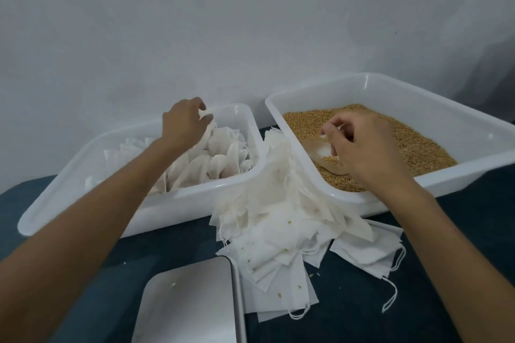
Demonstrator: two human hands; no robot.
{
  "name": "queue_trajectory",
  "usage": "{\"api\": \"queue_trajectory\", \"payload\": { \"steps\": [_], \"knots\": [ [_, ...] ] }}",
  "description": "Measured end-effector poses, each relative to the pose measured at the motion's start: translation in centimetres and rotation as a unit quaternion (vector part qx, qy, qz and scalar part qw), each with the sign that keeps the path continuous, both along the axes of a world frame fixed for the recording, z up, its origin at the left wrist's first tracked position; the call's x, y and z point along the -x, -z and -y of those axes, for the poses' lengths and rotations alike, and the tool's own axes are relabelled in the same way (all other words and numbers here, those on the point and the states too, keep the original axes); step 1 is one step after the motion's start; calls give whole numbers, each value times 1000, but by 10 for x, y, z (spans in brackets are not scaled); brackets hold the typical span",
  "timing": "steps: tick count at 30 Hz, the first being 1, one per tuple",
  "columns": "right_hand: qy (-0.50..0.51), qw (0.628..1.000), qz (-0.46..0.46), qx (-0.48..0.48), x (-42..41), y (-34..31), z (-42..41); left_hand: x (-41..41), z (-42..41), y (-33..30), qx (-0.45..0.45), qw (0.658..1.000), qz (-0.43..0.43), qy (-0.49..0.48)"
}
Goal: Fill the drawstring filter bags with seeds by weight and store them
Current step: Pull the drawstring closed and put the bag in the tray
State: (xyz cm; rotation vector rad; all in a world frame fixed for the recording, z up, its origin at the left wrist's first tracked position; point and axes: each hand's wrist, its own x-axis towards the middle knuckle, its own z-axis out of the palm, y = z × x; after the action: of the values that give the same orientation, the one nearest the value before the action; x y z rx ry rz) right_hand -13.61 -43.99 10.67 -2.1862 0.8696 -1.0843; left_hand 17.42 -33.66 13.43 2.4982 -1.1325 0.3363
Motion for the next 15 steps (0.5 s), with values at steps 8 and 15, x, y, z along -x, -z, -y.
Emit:
{"api": "queue_trajectory", "payload": {
  "steps": [8, 15],
  "knots": [
    [-6, 993, 100, 65, 1, -11, -22, 132, -115, 17, 31, 892, 242, 380],
    [-91, 976, 187, 64, -16, -9, -80, 134, -106, 25, -298, 842, 326, 309]
  ]
}}
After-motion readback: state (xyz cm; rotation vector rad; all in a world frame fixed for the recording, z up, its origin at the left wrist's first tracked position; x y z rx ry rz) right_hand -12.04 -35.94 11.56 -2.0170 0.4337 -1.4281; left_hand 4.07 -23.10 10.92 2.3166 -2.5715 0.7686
